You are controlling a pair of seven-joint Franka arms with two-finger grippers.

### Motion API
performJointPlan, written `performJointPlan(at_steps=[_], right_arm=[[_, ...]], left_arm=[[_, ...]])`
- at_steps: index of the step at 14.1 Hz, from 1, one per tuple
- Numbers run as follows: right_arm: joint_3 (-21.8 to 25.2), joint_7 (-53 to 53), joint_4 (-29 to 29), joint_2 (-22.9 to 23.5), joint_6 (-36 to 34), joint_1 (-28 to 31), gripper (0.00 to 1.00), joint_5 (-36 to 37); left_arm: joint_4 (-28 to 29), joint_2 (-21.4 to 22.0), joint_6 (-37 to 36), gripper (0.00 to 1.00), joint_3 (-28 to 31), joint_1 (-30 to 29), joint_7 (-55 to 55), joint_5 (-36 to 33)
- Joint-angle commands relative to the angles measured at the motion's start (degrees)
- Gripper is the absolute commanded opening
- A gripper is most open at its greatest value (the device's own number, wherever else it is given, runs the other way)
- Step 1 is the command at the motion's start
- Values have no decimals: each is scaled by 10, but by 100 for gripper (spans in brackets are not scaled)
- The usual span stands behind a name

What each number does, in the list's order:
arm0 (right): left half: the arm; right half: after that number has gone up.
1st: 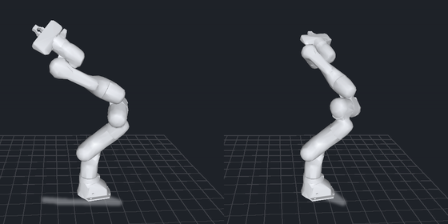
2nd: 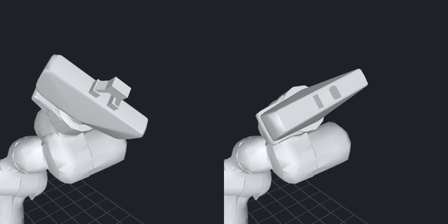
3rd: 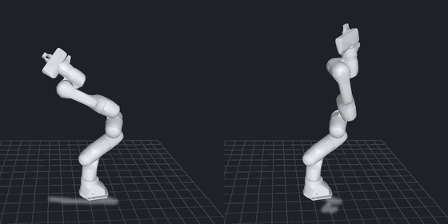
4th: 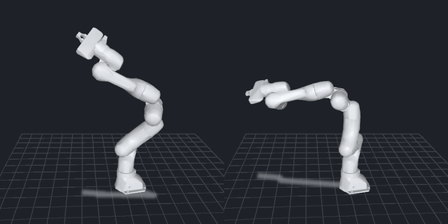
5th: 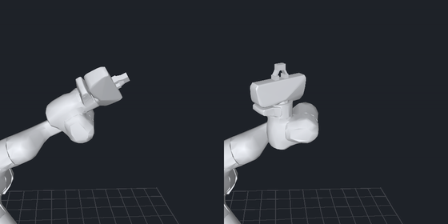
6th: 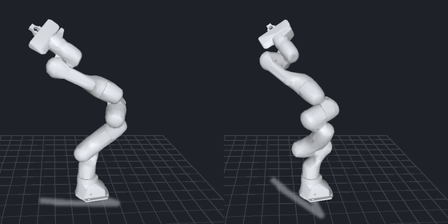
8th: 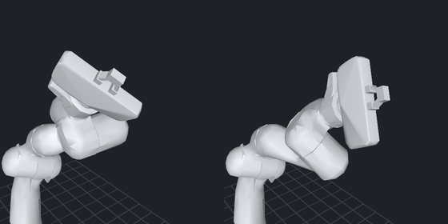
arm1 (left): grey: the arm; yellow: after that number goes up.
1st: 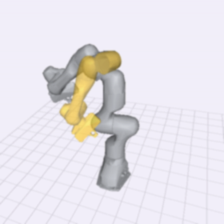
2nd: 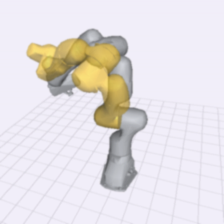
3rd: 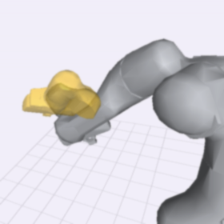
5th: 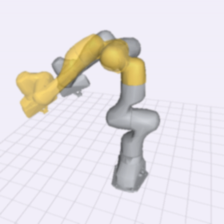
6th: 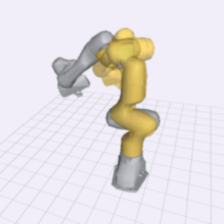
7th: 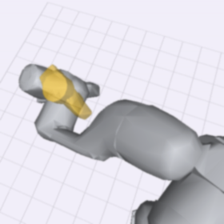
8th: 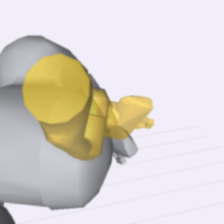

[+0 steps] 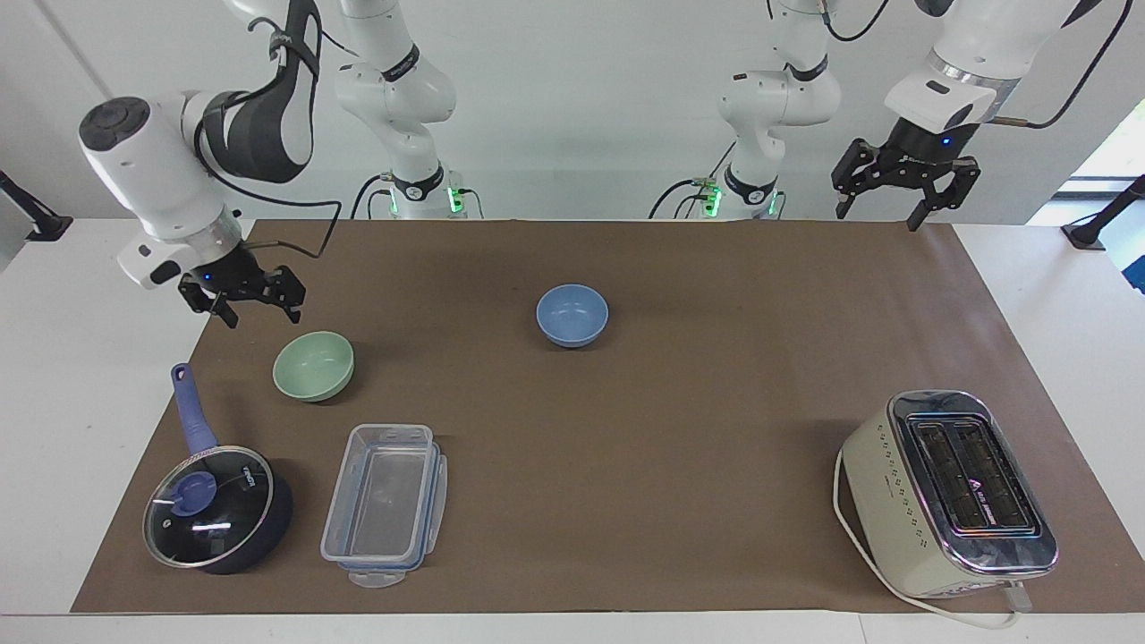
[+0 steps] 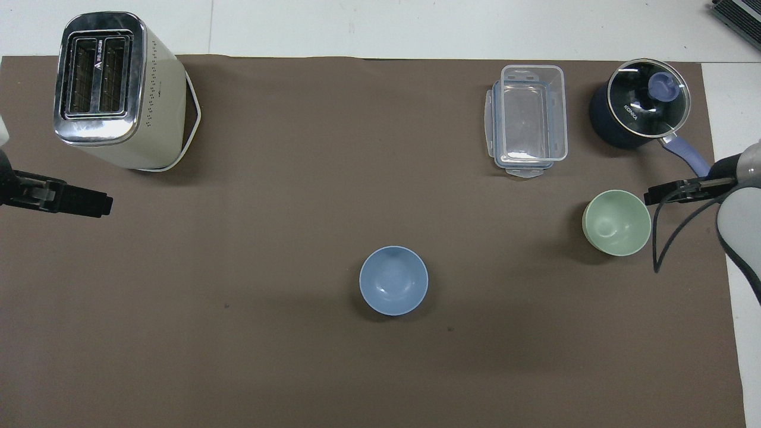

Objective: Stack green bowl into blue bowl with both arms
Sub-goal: 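Release the blue bowl with the left gripper while the right gripper reaches the green bowl, then grasp the green bowl rim with the right gripper and carry it over the blue bowl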

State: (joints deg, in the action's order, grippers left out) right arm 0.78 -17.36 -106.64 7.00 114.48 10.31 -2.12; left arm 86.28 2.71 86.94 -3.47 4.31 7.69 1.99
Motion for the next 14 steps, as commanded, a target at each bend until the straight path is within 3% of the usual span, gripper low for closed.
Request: performJointPlan(at_steps=[1,5,10,11,14], right_arm=[[-4,-38,-28,21,41,10,100,-18],[-3,-107,-116,31,142,40,100,-17],[-3,-120,-130,36,138,52,100,-18],[-3,-121,-131,37,138,52,94,-17],[-3,-123,-137,37,141,53,18,-17]], left_arm=[[-47,-21,-34,100,-5,-7,16,-28],[-30,-15,-34,100,-3,-11,18,-16],[-57,-35,-50,100,-3,-19,17,-1],[-56,-29,-53,100,-6,-19,16,-3],[-31,-10,-52,100,-7,-20,11,-1]])
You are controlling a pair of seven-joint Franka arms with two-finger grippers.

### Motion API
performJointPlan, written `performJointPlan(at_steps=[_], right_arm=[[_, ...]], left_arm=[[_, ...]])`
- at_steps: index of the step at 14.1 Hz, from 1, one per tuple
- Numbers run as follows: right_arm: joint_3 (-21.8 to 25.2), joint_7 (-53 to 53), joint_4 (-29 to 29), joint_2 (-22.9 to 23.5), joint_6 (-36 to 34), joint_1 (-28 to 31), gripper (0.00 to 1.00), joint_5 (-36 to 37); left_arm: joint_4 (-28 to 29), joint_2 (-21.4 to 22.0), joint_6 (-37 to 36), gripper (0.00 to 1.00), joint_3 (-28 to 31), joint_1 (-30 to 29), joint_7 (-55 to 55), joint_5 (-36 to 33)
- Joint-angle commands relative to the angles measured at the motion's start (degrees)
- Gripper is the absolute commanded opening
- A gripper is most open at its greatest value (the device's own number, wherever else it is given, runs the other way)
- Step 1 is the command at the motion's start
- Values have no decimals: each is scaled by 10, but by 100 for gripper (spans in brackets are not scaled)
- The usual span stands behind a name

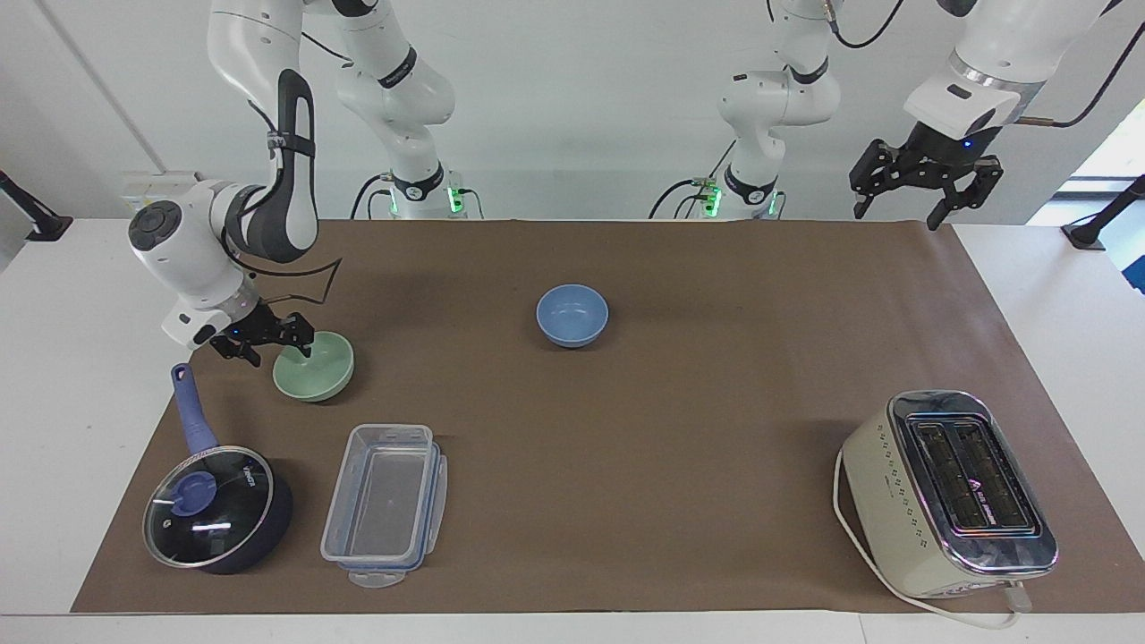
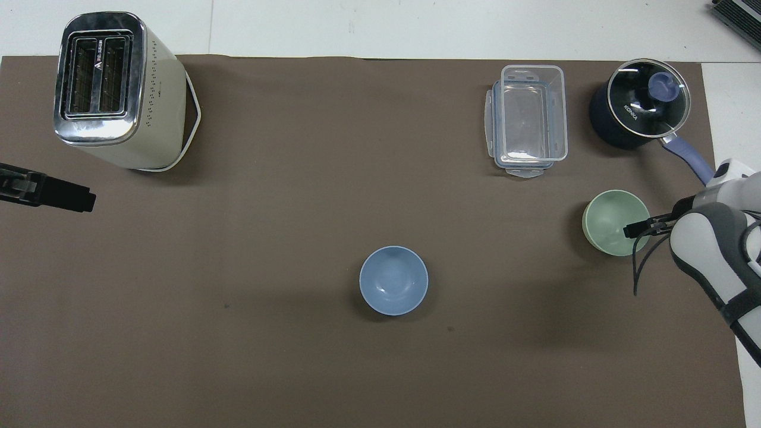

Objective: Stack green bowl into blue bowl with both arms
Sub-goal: 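Grasp the green bowl rim with the right gripper and carry it over the blue bowl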

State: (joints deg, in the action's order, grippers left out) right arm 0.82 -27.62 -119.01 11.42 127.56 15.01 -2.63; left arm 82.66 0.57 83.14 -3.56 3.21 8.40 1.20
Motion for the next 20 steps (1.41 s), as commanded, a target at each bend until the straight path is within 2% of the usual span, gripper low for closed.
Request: performJointPlan(at_steps=[1,9,11,16,20], right_arm=[[-3,-19,-13,-6,10,6,0,-12],[-4,3,12,3,8,-2,0,-10],[-6,2,33,-3,-21,-10,0,-9],[-28,1,106,-13,-155,-24,0,-15],[-70,57,114,-23,-177,-41,0,-69]], left_arm=[[6,11,-17,100,-6,-9,4,6],[1,9,-10,100,-7,-9,2,2],[1,9,-10,100,-7,-9,2,1],[1,9,-7,100,-7,-9,2,1],[2,10,-9,100,-7,-9,2,1]])
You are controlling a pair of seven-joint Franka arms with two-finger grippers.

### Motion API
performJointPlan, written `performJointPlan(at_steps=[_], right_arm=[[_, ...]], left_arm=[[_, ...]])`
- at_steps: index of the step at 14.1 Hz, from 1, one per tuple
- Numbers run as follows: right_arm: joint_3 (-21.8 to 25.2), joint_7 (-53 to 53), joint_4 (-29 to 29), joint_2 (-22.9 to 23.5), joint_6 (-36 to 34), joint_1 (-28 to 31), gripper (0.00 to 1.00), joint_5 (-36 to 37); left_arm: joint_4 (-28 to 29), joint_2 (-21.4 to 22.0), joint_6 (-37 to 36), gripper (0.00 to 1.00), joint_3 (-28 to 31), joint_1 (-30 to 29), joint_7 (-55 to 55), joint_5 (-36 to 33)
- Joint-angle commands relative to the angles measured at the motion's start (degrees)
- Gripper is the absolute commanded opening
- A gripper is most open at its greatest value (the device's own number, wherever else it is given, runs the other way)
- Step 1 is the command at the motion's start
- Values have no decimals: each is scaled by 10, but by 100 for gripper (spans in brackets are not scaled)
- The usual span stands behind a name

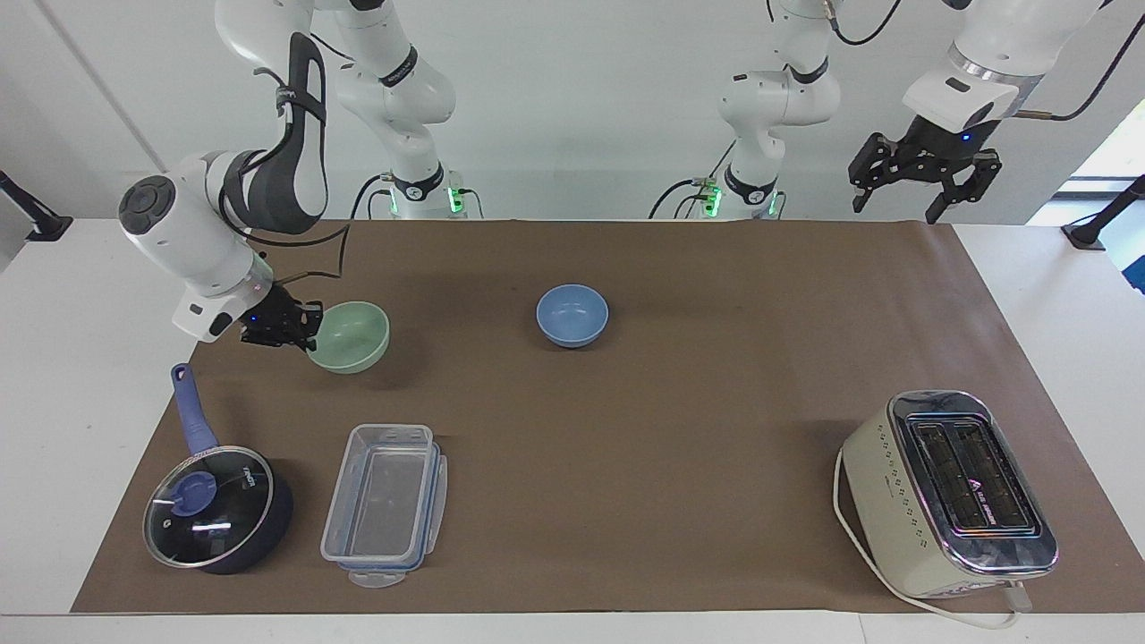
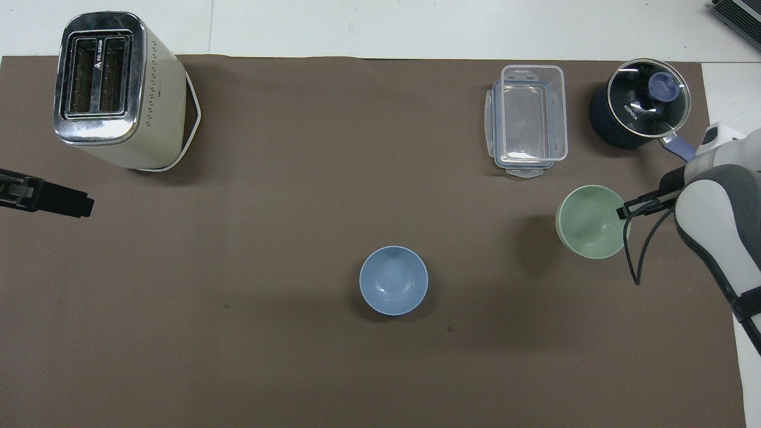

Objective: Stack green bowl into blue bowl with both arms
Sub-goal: 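Grasp the green bowl rim with the right gripper and carry it over the blue bowl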

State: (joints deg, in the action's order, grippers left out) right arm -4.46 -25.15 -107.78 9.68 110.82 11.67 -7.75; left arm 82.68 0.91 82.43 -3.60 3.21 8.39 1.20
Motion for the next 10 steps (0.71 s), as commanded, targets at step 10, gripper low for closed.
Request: performJointPlan(at_steps=[10], right_arm=[[-35,319,3,-11,43,-211,0,-18]], left_arm=[[2,7,1,100,-6,-9,3,2]])
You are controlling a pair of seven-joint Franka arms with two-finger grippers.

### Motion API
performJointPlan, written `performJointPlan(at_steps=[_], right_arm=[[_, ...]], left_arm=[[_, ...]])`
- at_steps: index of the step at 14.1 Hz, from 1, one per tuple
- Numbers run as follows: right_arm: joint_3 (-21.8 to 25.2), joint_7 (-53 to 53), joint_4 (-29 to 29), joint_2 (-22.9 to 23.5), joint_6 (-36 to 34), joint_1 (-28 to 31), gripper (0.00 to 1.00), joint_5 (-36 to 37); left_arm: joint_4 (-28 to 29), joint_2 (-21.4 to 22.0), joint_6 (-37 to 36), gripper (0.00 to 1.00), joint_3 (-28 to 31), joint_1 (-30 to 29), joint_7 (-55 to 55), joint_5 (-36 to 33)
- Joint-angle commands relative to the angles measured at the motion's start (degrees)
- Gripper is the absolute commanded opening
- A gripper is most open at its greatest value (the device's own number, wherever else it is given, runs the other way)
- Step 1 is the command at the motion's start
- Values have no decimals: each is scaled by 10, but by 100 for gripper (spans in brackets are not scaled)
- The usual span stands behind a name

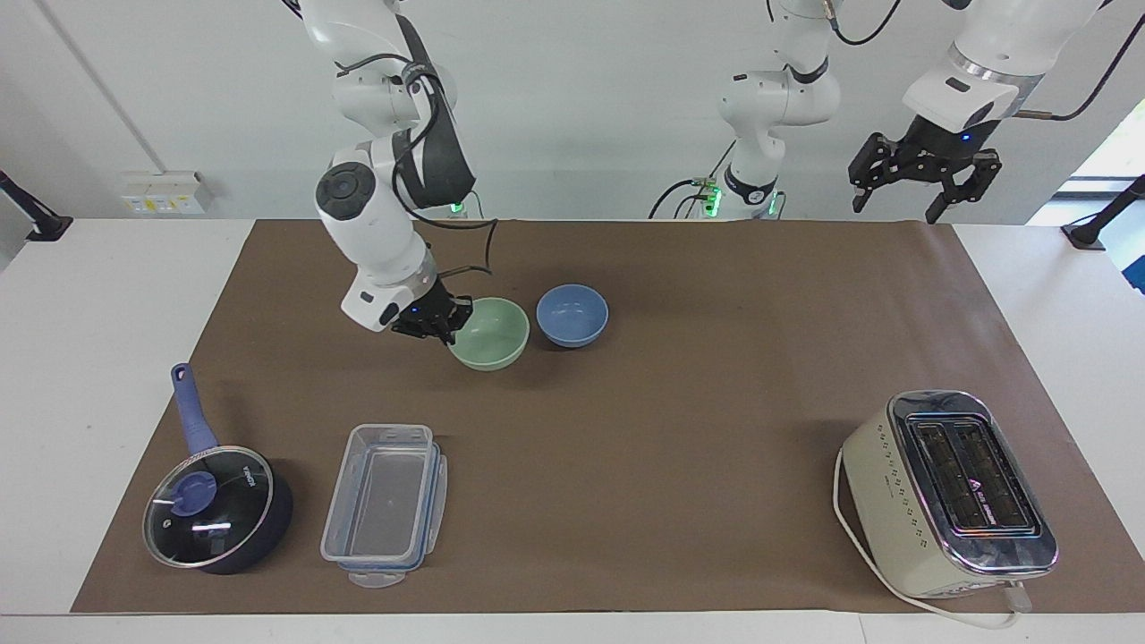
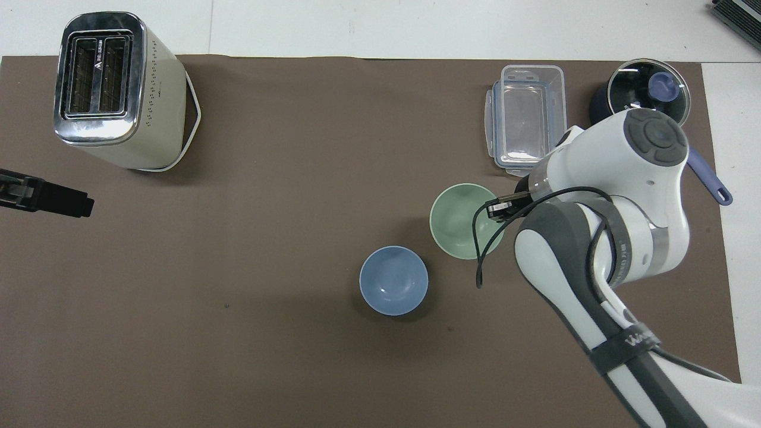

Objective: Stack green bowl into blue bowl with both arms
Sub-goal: 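Grasp the green bowl rim with the right gripper and carry it over the blue bowl, then lower the green bowl into the blue bowl with the right gripper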

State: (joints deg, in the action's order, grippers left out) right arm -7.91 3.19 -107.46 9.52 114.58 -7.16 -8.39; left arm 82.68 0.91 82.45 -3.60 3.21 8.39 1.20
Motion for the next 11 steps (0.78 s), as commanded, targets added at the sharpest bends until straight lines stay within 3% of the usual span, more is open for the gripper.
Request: performJointPlan(at_steps=[1,11], right_arm=[[0,46,-1,-12,6,-36,0,-13],[-4,112,-42,-31,30,-119,0,-33]], left_arm=[[2,7,1,100,-6,-9,4,2],[0,6,-9,100,-6,-17,3,-3]])
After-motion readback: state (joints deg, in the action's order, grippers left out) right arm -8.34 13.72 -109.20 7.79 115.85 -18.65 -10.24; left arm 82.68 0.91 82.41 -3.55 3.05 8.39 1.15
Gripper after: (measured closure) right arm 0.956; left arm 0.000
